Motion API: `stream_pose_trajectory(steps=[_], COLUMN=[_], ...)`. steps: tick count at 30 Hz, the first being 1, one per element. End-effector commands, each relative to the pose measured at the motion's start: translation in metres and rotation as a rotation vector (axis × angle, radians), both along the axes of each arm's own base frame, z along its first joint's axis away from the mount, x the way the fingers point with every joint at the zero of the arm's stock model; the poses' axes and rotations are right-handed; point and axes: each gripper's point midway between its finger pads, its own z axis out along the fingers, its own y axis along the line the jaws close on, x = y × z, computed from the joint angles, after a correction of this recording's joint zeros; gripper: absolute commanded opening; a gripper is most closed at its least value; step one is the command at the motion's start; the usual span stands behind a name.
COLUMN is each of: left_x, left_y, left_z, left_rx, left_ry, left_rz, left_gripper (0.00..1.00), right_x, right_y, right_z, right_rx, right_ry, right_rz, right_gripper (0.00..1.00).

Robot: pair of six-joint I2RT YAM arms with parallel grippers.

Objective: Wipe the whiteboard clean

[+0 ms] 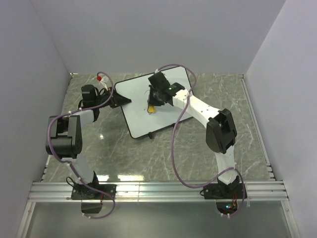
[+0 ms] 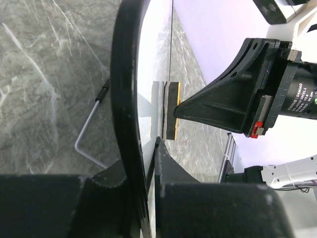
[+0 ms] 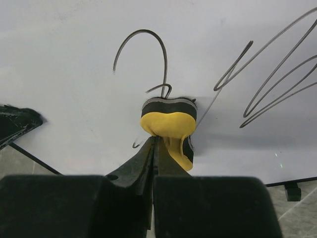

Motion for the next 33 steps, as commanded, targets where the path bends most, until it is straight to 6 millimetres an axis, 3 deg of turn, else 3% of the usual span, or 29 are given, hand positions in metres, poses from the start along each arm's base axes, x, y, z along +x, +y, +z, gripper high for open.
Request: stream_pose_trajectory(steps=[1,2,8,12,16,21,24,26,33], left_x=[-0.005,-0.005,-0.003,-0.002,-0.001,-0.002,-0.003,-0.004,-0.005], left_y=[-0.015,-0.015,-0.014,-0.015,-0.016,-0.018,-0.017,-0.017,-0.018], left_z=[-0.001,-0.002,-0.004,-0.004,-0.004,-0.002,-0.003,-0.004,-0.004], left_rx=[0.070,0.071,0.073,0.075,0.074,0.074,0.078,0.081,0.081], left_ry=[-0.082,-0.079,-0.069,-0.070,-0.069,-0.070,-0.067,-0.065,-0.061], left_rz=[-0.051,-0.048,-0.048,-0.050,-0.053,-0.059,-0.058,-0.056,-0.059], left_gripper=[0.00,0.00,0.00,0.00,0.00,0.00,0.00,0.00,0.00], right_x=[-0.017,-0.022,-0.048,-0.054,-0.046,-0.027,-0.015,-0.003,0.004], right_y=[0.002,0.015,0.054,0.068,0.072,0.047,0.014,-0.008,-0.075], right_z=[-0.036,-0.028,-0.030,-0.022,-0.011,-0.025,-0.042,-0.041,-0.063], right_rx=[-0.038,-0.012,0.013,0.039,0.047,-0.033,-0.070,-0.078,-0.161], right_ry=[0.088,0.082,0.110,0.095,0.061,0.071,0.098,0.083,0.108], right_rz=[0.061,0.095,0.206,0.255,0.247,0.165,0.072,0.009,-0.133], right_gripper=[0.00,0.00,0.00,0.00,0.00,0.00,0.00,0.00,0.00])
